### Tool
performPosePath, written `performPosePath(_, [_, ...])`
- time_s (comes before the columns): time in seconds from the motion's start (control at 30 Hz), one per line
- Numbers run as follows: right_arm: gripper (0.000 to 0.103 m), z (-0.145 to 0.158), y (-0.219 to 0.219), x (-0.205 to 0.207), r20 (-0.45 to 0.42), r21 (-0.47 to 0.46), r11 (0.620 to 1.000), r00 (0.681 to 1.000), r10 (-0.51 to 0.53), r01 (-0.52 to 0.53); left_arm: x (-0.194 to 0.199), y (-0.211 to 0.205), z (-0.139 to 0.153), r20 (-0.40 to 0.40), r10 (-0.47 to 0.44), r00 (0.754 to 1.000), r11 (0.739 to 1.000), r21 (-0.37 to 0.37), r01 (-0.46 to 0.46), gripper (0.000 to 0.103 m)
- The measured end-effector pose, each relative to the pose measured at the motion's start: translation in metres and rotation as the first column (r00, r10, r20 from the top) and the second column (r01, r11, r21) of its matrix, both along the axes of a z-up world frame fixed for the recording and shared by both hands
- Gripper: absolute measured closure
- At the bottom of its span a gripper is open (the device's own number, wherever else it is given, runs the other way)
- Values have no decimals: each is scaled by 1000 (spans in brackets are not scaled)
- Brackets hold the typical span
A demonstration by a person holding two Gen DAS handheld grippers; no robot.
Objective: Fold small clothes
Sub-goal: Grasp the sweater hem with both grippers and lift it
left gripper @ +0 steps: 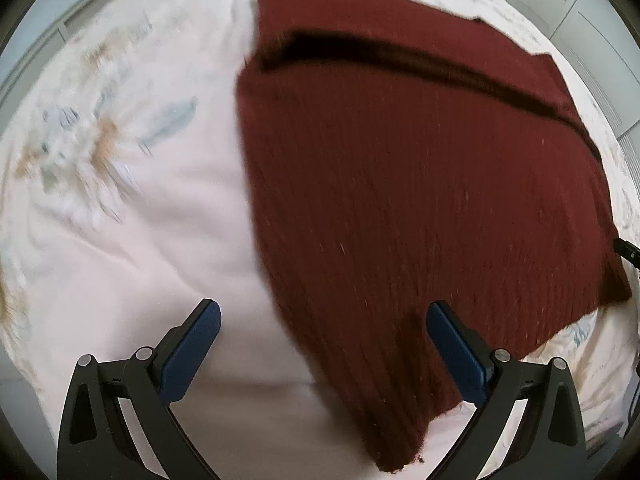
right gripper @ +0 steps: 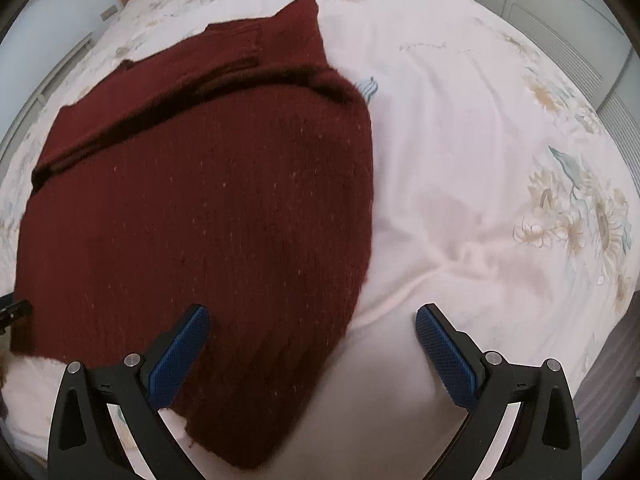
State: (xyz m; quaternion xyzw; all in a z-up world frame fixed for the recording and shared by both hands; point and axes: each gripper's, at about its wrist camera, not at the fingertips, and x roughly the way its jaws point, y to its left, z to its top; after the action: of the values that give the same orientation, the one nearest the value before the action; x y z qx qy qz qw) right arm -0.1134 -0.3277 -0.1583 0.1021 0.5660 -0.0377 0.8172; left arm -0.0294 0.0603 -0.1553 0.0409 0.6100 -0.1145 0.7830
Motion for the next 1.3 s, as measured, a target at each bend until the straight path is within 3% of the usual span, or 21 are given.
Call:
performPosePath(0.13, [1,-4,0,-3,-10,-1,1000,1000,9,-9,-3,-10,-8,-6,-19,1000,1000,-11,18,7])
performPosePath(0.2, [3,-5,2,-3,-25,1,1000,1000,15,-15,-2,-16,-7,-8,-34,999,999,-23,34,18])
performPosePath(0.27, [10,-4,2,-4,-36,11,1000,999,4,-4,-2,-19,-6,-10,-44,999,998,-43,44,42])
performPosePath(0.33, [21,-3,2,-3,-49,28,1000,999,-6,8,5,-21,-10,-17,-51,999,997,-59,49,56])
performPosePath(0.4, [46,-5,1,-3,-75,54,998,997,-13,17,4,-20,-8,-22,-56,998,995,-78,55,74])
performPosePath(0.47, [55,-8,1,-3,-98,96,995,995,-14,23,4,-17,-5,-36,-48,998,993,-111,44,87])
performPosePath(0.6, [84,-7,3,-4,-122,156,988,993,2,17,4,-21,9,-24,-57,998,988,-142,53,91])
performPosePath(0.63, [86,-5,3,-3,-123,179,984,992,5,18,2,-22,12,-18,-60,998,987,-148,56,91])
performPosePath(0.77, [89,14,4,3,-92,184,983,995,37,-19,0,-18,32,10,-57,998,980,-188,58,92])
performPosePath(1.0, [90,69,-4,21,49,222,975,999,22,-33,14,-16,78,93,-14,996,957,-286,40,92])
performPosePath(1.13, [90,100,-11,37,141,246,969,990,-7,-29,32,-19,106,154,7,988,953,-299,40,93])
performPosePath(1.3, [91,131,-16,63,237,259,965,971,-26,-37,56,8,141,206,74,976,940,-341,1,95])
